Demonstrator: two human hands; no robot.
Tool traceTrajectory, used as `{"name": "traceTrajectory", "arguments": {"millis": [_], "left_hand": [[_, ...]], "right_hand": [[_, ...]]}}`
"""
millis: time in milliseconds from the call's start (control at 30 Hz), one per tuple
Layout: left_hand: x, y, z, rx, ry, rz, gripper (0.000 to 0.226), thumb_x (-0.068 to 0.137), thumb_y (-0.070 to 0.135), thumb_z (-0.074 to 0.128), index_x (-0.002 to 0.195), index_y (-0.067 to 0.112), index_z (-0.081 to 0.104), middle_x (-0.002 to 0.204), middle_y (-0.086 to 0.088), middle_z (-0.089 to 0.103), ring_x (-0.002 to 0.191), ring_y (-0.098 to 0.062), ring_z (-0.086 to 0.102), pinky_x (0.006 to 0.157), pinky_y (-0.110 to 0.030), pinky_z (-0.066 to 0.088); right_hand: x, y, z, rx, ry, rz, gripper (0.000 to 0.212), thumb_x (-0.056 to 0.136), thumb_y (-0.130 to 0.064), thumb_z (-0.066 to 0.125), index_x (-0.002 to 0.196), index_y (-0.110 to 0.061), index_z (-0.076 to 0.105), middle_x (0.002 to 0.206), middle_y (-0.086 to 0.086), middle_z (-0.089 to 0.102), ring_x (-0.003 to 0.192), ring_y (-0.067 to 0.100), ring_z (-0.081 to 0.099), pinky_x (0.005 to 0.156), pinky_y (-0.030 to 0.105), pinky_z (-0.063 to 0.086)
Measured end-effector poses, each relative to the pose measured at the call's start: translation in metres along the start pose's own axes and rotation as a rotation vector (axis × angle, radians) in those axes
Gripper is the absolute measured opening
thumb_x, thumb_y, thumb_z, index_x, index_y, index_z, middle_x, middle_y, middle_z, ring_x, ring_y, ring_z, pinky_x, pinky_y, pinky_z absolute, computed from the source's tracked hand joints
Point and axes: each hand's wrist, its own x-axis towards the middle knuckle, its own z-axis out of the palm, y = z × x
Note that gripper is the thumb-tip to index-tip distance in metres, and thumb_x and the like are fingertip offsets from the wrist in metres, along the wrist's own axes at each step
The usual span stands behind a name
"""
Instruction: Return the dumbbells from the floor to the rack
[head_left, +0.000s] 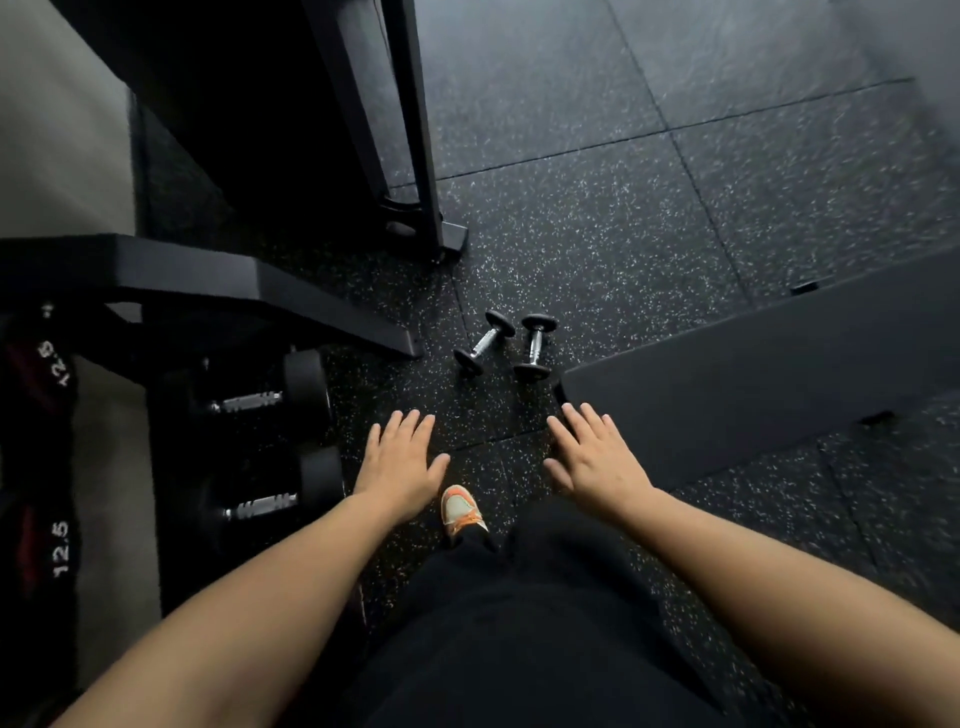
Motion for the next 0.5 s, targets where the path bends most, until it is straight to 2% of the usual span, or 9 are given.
{"name": "traceTrajectory", "arguments": {"millis": [200, 500], "left_hand": [[0.072, -0.006, -0.031, 0.066, -0.044, 0.07, 0.069, 0.098, 0.051, 0.036, 0.156, 0.018, 0.02, 0.164, -0.006, 0.019, 0.151, -0.025, 0.007, 0.121, -0.049, 0.004], [0.19, 0.009, -0.059, 0.098, -0.122, 0.051, 0.067, 0.098, 0.05, 0.035, 0.155, 0.017, 0.022, 0.164, -0.007, 0.02, 0.151, -0.027, 0.008, 0.121, -0.05, 0.006]], "right_hand": [[0.061, 0.02, -0.023, 0.038, -0.003, 0.08, 0.065, 0.1, -0.048, 0.032, 0.155, -0.014, 0.024, 0.163, 0.015, 0.018, 0.149, 0.034, 0.011, 0.119, 0.048, 0.009], [0.168, 0.073, -0.035, 0.111, -0.085, 0.098, 0.067, 0.1, -0.049, 0.032, 0.155, -0.013, 0.022, 0.163, 0.016, 0.018, 0.149, 0.035, 0.012, 0.12, 0.049, 0.01]]}}
